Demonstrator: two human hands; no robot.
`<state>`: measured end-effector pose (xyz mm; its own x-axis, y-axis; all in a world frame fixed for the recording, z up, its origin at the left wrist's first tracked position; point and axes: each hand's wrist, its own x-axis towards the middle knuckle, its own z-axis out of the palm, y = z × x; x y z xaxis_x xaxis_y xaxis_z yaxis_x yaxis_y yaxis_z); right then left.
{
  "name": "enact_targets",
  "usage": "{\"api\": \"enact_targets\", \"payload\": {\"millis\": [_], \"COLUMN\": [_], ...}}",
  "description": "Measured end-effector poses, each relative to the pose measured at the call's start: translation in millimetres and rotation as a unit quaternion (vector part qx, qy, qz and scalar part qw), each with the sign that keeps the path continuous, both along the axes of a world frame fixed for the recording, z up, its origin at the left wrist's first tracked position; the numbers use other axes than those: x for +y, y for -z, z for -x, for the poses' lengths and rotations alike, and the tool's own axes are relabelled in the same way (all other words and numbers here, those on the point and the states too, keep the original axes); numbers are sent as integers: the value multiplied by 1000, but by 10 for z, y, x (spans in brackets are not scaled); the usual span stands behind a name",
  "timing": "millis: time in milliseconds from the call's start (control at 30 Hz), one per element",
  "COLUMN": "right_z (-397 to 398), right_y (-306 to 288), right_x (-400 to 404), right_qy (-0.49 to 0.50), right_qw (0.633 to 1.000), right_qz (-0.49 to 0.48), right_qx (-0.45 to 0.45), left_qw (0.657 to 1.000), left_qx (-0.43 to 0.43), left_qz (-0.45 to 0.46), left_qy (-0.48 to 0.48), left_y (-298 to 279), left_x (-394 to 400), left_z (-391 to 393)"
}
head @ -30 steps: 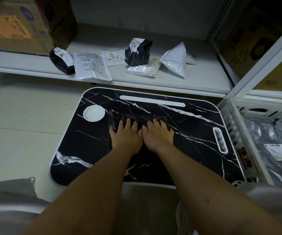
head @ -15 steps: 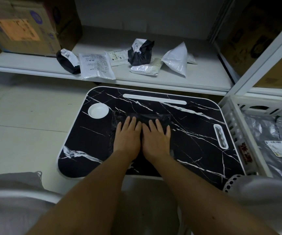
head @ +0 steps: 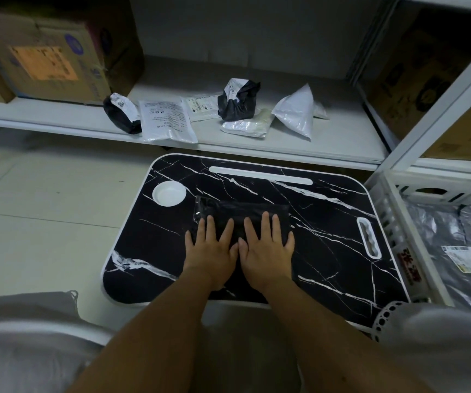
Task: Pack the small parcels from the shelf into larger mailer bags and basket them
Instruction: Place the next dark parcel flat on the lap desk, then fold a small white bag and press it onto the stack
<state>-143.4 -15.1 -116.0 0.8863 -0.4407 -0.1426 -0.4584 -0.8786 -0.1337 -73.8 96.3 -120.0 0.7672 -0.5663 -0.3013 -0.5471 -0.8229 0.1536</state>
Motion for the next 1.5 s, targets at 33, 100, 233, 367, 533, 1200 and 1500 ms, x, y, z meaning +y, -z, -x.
{"api": "enact_targets", "payload": {"millis": [33,100,233,367,533,1200,1500], "right_z": [2,-18,-91,-173,-495,-2668,-2729], "right_y": [-2,-12,-65,-134,-359,-496,-560], "right_x": [-2,-3,0,35,72,509,558], "right_qy": [7,18,37,56,49,-202,-201], "right_qw": [1000,1000,999,997,993,963,960], "right_qz": [-1,1,16,46,84,177,191], "right_qx": [3,11,5,-10,-65,-11,32], "left_qw": [1000,999,994,985,993,963,966], "left_qx": [7,18,51,112,24,-29,-53], "left_qz": [-8,-26,-77,-82,-72,110,136], "left_qy": [3,16,59,105,89,-244,-216], "left_y": [-24,-74,-265,-571,-961,-513,-574], "left_x": [-1,11,7,9,171,432,388], "left_z": [-22,-93,-373,-768,-1238,-2038,-1957]}}
